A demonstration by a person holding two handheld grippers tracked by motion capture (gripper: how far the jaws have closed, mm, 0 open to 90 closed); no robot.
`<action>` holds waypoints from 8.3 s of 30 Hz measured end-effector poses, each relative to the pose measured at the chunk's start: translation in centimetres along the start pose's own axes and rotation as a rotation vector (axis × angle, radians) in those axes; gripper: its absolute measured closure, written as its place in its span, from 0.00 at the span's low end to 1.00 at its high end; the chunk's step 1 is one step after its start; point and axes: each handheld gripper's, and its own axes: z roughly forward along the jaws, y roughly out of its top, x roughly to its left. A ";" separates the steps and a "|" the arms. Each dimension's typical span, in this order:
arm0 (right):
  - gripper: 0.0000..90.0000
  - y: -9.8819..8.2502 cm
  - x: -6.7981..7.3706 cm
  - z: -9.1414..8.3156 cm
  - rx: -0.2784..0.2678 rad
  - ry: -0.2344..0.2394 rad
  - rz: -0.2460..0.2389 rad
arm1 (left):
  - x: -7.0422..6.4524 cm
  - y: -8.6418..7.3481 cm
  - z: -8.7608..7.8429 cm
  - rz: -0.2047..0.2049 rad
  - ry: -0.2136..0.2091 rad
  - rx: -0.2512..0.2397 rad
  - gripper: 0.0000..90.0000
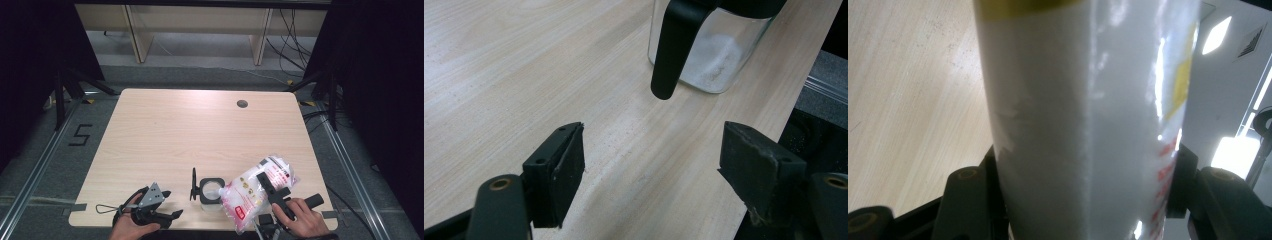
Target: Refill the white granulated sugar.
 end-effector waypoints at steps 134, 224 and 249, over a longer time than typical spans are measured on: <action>0.50 -0.3 -0.2 -0.3 -0.009 -0.011 0.029 | -0.3 -0.1 0.1 -0.034 0.003 -0.010 0.29; 0.51 0.0 -0.3 -0.1 -0.020 -0.010 -0.030 | -0.3 -0.1 0.0 -0.035 0.000 -0.009 0.28; 0.51 0.0 0.0 -0.3 -0.007 -0.002 0.007 | -0.3 -0.1 0.1 -0.039 -0.004 -0.013 0.29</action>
